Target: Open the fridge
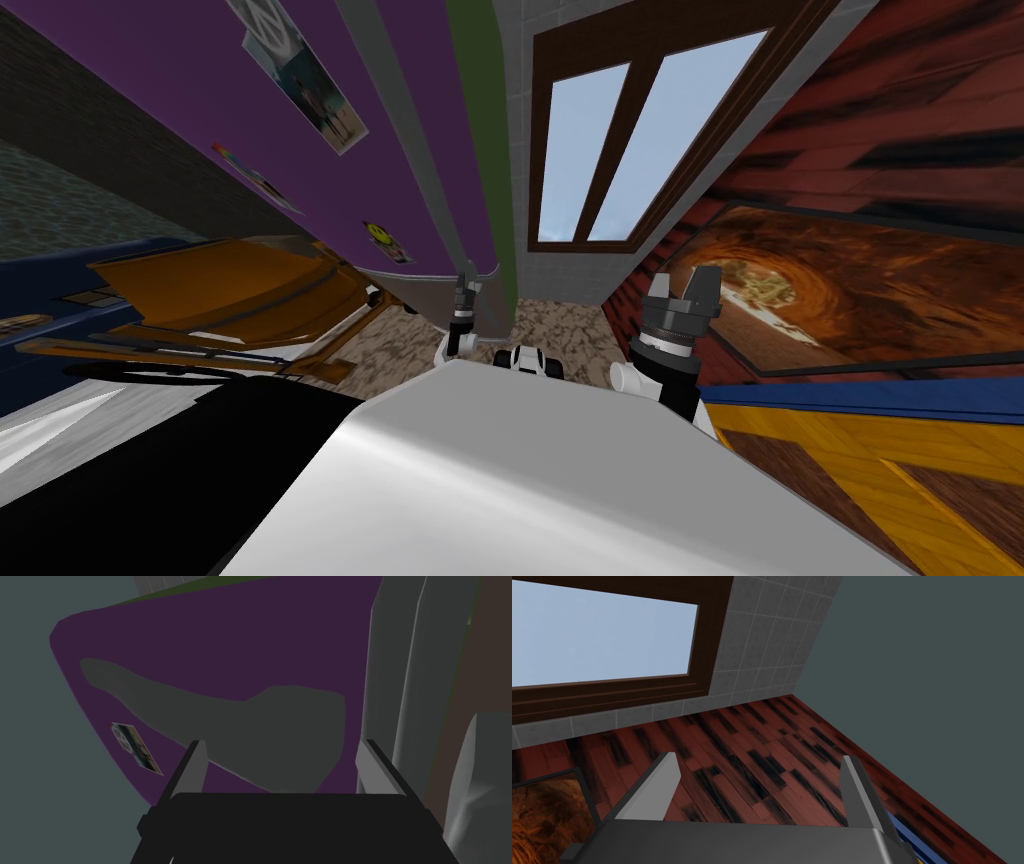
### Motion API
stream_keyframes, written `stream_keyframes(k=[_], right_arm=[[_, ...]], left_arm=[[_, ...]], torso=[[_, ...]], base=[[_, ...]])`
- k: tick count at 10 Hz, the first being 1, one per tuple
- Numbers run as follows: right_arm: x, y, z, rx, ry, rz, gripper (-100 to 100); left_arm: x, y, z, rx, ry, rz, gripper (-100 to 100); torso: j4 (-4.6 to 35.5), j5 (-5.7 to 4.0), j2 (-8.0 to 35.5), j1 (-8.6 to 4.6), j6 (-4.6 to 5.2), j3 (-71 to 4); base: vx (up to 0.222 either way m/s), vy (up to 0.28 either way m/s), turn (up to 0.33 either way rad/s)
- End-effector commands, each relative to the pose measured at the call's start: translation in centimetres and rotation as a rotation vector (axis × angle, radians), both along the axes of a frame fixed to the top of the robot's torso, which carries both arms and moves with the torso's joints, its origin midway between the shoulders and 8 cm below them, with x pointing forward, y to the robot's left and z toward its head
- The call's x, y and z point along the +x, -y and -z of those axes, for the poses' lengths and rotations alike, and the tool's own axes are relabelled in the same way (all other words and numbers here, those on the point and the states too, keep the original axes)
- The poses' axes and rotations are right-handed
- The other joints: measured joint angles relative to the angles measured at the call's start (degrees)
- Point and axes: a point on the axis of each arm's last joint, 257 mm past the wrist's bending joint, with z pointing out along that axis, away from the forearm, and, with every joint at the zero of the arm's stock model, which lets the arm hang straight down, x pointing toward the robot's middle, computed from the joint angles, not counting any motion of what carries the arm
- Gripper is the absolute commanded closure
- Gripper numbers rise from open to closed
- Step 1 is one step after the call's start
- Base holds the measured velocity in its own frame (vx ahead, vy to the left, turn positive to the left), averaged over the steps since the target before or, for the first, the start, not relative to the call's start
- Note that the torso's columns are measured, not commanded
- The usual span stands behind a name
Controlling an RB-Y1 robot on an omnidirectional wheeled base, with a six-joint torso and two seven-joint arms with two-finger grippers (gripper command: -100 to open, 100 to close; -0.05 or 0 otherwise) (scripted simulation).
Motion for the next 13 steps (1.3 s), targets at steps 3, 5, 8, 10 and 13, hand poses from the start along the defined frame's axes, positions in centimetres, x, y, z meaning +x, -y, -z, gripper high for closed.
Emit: stream_keyframes(k=[3,5,8,10,13], right_arm=[[0.0,0.0,0.0,0.000,0.000,0.000,0],[0.0,0.0,0.0,0.000,0.000,0.000,0],[0.0,0.0,0.0,0.000,0.000,0.000,0],[0.0,0.0,0.0,0.000,0.000,0.000,0],[0.0,0.0,0.0,0.000,0.000,0.000,0]], left_arm=[[-0.5,0.1,1.5,-0.001,-0.002,0.000,100],[-0.4,0.7,1.0,0.000,0.000,0.027,100],[-0.6,1.7,0.5,0.002,0.004,0.082,100],[-0.9,2.7,0.1,0.003,0.006,0.136,100],[-1.2,3.8,-0.2,0.002,0.005,0.192,100]], torso=[[0.04,0.01,0.15,0.04,-0.01,0.10],[0.03,-0.02,0.02,-0.01,-0.01,0.01],[0.33,0.05,0.49,0.52,-0.34,0.28],[0.41,-0.01,0.57,0.58,-0.32,0.26],[0.55,-0.19,0.00,0.45,-0.47,-0.15]], base=[[-0.033,0.002,-0.001],[-0.071,0.037,-0.071],[-0.230,0.144,-0.078],[-0.349,0.193,-0.120],[-0.245,0.155,-0.072]])
